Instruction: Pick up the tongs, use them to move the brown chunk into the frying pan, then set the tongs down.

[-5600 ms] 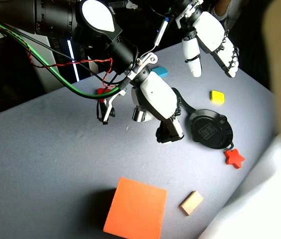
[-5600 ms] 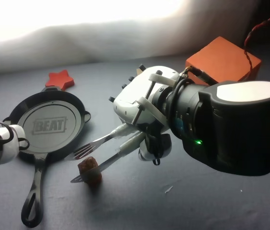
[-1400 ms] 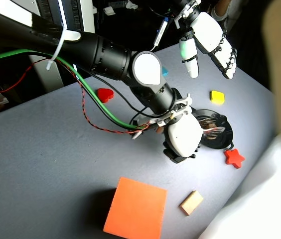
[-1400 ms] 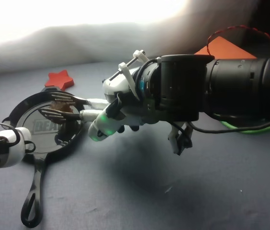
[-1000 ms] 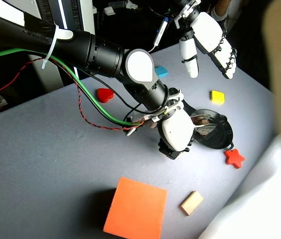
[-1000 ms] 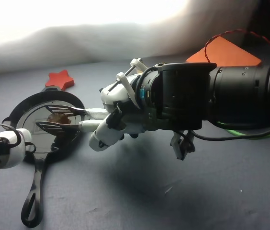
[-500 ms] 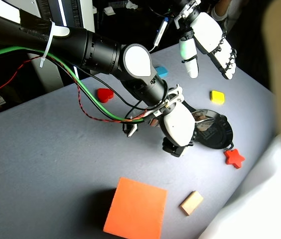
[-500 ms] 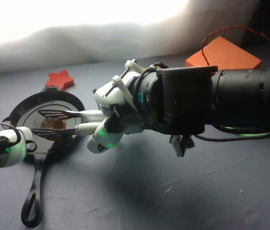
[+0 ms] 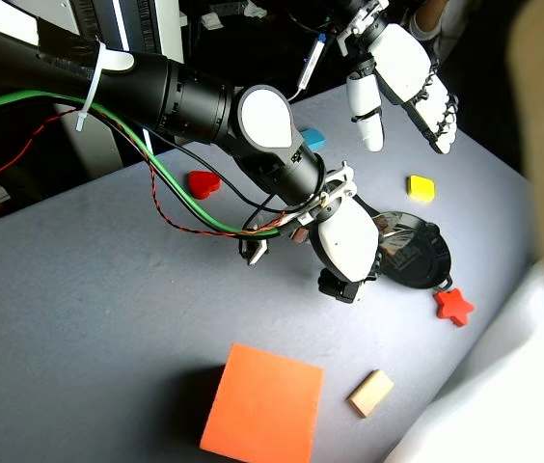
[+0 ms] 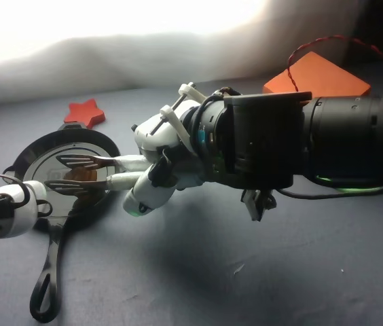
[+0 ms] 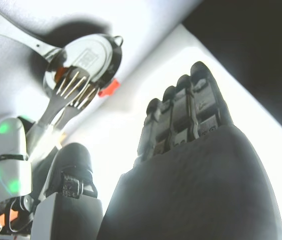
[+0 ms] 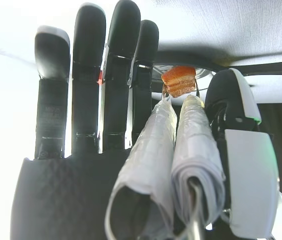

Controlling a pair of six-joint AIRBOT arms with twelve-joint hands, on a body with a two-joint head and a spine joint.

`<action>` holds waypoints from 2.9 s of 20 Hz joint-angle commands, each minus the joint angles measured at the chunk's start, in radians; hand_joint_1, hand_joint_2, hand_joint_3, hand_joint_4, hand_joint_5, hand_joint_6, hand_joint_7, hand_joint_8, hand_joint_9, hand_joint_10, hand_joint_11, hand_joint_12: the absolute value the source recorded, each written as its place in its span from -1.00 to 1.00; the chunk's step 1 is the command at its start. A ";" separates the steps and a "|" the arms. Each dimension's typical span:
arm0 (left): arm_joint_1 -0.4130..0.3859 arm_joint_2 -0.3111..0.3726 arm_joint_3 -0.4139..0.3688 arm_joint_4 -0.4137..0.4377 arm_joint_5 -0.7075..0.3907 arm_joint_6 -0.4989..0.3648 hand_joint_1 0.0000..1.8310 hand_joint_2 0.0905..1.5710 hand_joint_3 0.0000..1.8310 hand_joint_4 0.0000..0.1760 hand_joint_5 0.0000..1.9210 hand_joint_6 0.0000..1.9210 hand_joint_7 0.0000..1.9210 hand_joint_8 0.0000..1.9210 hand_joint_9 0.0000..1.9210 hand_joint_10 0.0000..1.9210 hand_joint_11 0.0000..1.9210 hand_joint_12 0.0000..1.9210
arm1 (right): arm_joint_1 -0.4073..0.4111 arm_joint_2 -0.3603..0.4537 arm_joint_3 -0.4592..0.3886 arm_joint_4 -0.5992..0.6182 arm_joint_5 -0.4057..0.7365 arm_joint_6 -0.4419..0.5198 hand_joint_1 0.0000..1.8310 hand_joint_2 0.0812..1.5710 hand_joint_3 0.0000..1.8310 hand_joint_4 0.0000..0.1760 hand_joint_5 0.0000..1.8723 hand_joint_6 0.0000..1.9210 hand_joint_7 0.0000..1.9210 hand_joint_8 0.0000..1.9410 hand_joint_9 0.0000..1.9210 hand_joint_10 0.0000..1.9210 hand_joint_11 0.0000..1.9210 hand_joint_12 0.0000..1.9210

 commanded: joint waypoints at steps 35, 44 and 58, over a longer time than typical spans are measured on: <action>0.020 0.009 0.115 0.237 0.492 -0.016 -0.92 0.62 -1.00 -0.75 -1.00 -1.00 -1.00 -1.00 -1.00 -1.00 -1.00 -0.87 | -0.235 0.499 -0.618 -0.993 -0.247 0.615 -0.58 0.58 -1.00 -1.00 -0.13 -0.50 0.05 -0.46 -0.07 0.32 -0.26 0.89; 0.020 0.008 0.115 0.237 0.498 -0.016 -0.94 0.62 -1.00 -0.78 -1.00 -1.00 -1.00 -1.00 -1.00 -1.00 -1.00 -0.88 | -0.360 0.445 -0.523 -1.096 -0.286 0.700 -0.84 0.56 -1.00 -1.00 -0.57 -0.56 -0.36 -0.88 -0.54 -0.45 -0.98 0.53; 0.031 0.023 0.104 0.244 0.504 -0.039 -0.95 0.62 -1.00 -0.78 -1.00 -1.00 -1.00 -1.00 -1.00 -1.00 -1.00 -0.86 | -0.264 0.756 -0.795 -0.784 -0.204 0.581 -0.88 0.37 -0.99 -1.00 -0.70 -0.96 -0.60 -0.98 -0.65 -0.88 -1.00 0.11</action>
